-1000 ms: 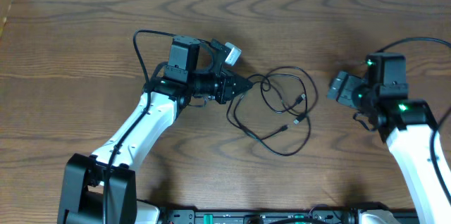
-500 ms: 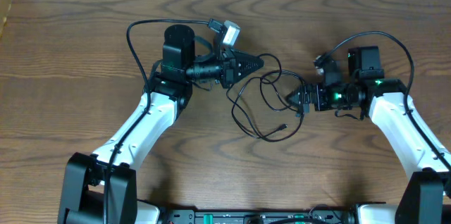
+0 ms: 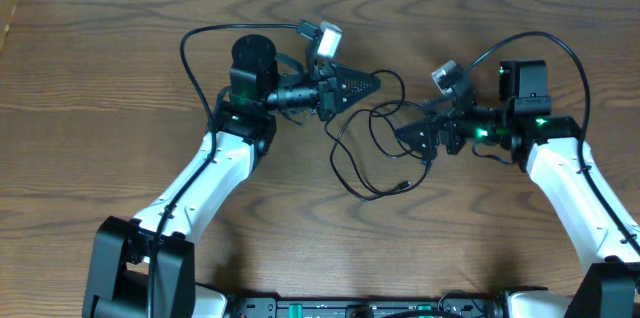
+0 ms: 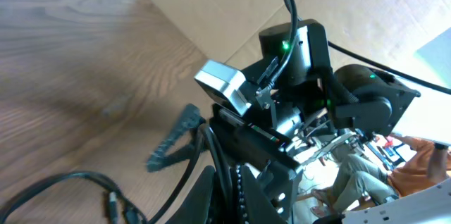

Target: Untangle cables

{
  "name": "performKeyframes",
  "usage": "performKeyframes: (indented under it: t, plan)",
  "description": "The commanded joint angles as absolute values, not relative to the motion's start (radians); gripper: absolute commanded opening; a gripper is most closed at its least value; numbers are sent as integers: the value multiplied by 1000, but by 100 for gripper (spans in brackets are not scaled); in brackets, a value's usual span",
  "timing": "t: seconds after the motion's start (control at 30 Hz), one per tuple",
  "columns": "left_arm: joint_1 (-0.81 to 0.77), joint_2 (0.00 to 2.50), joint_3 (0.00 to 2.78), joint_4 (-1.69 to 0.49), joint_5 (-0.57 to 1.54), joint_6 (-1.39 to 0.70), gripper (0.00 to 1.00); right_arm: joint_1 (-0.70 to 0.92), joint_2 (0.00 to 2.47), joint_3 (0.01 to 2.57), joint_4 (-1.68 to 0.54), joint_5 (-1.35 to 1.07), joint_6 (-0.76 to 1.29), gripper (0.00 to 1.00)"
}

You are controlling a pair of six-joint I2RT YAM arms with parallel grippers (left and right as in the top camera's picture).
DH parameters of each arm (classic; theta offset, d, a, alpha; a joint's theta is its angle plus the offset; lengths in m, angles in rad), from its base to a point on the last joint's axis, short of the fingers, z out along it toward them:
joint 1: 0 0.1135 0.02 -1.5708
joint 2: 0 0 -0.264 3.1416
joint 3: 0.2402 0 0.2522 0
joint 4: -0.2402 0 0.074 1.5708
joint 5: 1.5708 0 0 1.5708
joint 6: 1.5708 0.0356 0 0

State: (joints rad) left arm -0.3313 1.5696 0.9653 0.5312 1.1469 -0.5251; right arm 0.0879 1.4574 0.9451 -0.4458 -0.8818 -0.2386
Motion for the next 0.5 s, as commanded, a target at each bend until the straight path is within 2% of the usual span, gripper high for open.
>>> performKeyframes:
  t: [0.0,0.1,0.2,0.3,0.37,0.4,0.47]
  plan:
    - [-352,1576,971,545,1163,-545,8,123,1444,948,-382,-911,-234,98]
    - [-356,1576,971,544,1164,-545,8,155,1446,948,-289,-907,-176,95]
    - [-356,1576,971,544,1164,-549,8,190,1446,948,-241,-849,-135,76]
    - [-356,1576,971,544,1168,-549,8,221,1446,948,-236,-772,-113,61]
    - [-356,1576,971,544,1171,-548,8,232,1446,948,-239,-745,-104,33]
    - [-356,1576,971,544,1171,-548,8,234,1446,948,-240,-742,-101,2]
    - [-352,1576,971,544,1171,-548,8,233,1446,948,-239,-741,-78,1]
